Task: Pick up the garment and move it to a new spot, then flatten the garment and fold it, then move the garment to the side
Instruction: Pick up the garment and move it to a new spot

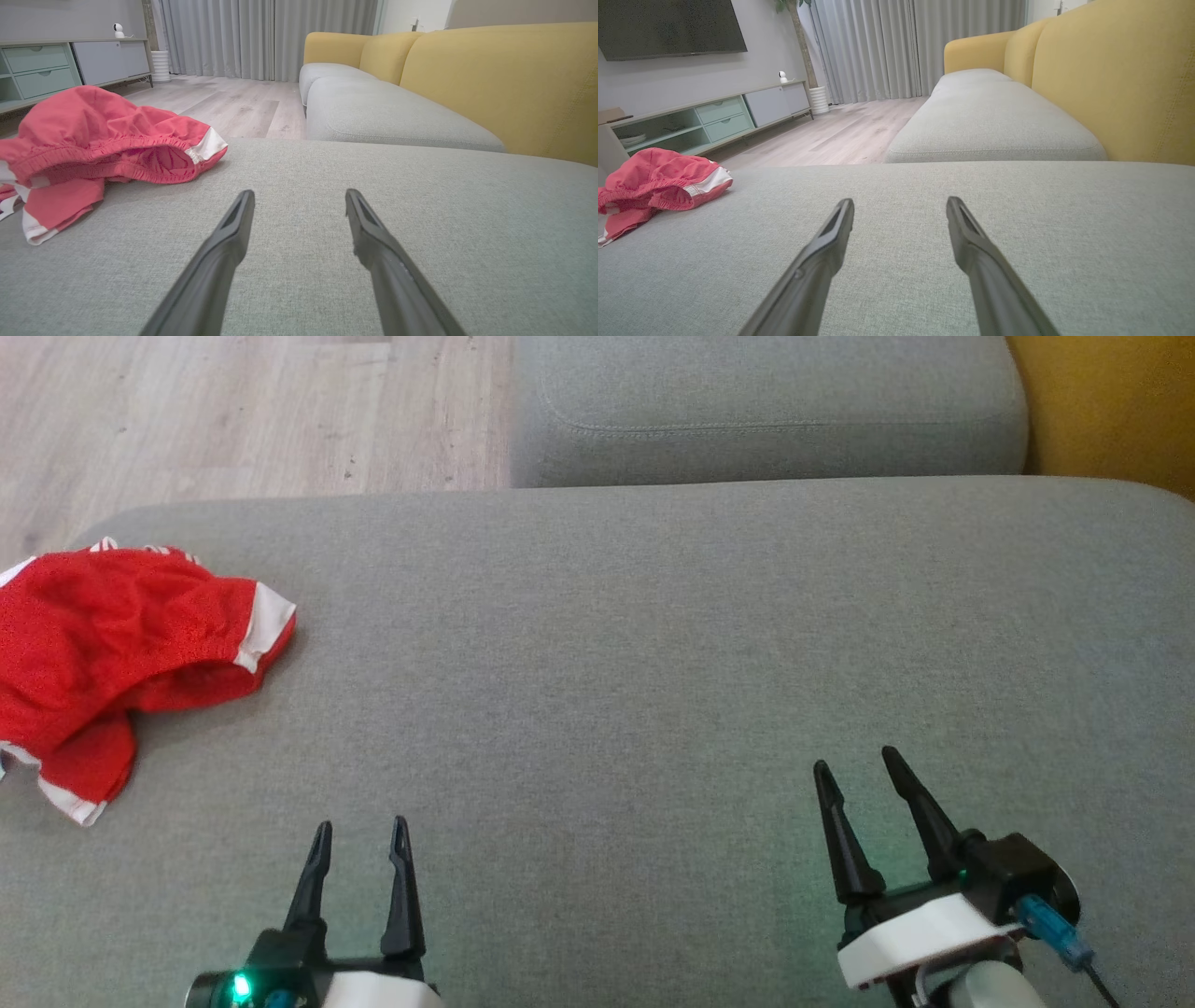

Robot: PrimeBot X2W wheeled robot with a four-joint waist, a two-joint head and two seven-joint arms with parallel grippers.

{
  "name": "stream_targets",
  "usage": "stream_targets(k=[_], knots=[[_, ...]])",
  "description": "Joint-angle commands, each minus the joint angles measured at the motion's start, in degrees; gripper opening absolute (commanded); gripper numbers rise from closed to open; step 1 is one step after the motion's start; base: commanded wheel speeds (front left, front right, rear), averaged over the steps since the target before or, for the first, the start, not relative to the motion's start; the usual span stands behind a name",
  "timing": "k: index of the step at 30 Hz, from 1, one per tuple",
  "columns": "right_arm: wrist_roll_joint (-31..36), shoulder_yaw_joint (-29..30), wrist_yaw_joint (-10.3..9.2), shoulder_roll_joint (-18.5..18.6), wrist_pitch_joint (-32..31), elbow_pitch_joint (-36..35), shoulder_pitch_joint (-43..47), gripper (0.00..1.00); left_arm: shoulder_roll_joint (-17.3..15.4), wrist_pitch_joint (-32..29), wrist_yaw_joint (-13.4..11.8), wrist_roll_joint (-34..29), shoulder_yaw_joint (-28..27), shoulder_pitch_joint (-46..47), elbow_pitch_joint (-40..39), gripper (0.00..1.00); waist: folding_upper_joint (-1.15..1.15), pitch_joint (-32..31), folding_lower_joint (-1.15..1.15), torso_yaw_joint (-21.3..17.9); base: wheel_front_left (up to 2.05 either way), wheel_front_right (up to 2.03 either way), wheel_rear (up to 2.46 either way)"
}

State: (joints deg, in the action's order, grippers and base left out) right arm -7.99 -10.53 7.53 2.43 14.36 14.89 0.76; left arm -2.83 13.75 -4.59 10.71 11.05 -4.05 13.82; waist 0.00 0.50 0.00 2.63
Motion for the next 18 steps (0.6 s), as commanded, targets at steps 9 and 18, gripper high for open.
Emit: stream_targets(k=[9,18], knots=[[0.3,-0.7,-0.04,0.4,0.6,-2.2,0.2,1.00,-0.8,-0.5,-0.2,0.2,-0.3,0.9,-1.9,1.00,0.00,-0.6,0.00,4.1,0.00,0.00,0.00],[0.7,-0.6,-0.04,0.4,0.6,-2.9,0.6,1.00,-1.8,-0.9,-0.7,0.0,0.0,0.8,-2.9,1.00,0.00,-0.3,0.00,15.3,0.00,0.00,0.00]])
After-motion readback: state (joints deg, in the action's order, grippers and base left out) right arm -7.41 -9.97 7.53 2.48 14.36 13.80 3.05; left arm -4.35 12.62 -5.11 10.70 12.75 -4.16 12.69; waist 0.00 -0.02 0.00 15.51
